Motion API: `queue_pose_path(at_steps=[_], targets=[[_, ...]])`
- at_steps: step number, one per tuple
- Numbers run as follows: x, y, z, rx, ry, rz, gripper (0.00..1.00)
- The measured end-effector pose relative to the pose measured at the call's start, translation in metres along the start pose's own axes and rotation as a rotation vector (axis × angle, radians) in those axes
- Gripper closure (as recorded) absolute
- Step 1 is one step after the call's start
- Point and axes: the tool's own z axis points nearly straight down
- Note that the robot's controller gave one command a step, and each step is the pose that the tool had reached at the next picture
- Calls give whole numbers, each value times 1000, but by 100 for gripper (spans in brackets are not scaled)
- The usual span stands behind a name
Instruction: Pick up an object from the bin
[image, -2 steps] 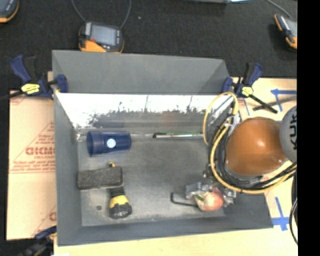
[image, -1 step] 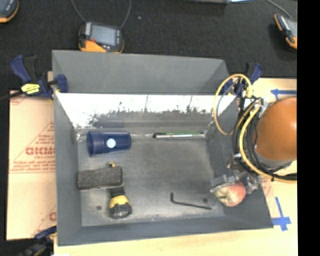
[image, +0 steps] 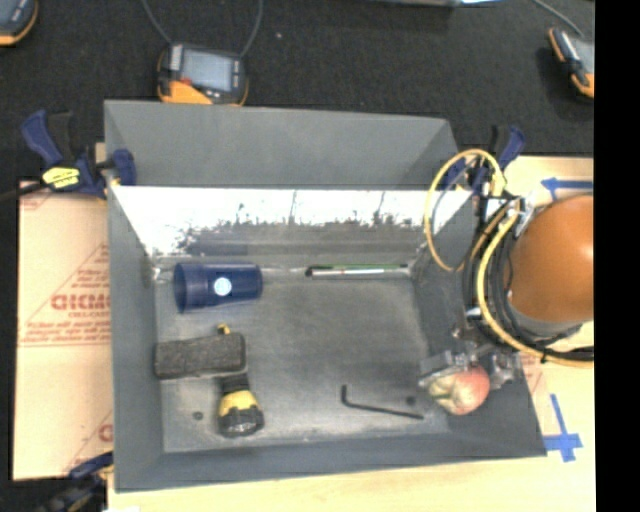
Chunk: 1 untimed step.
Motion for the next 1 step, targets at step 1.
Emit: queue_pose_path(at_steps=[1], targets=[[-3,3,-17,-10,-3,-26,100]])
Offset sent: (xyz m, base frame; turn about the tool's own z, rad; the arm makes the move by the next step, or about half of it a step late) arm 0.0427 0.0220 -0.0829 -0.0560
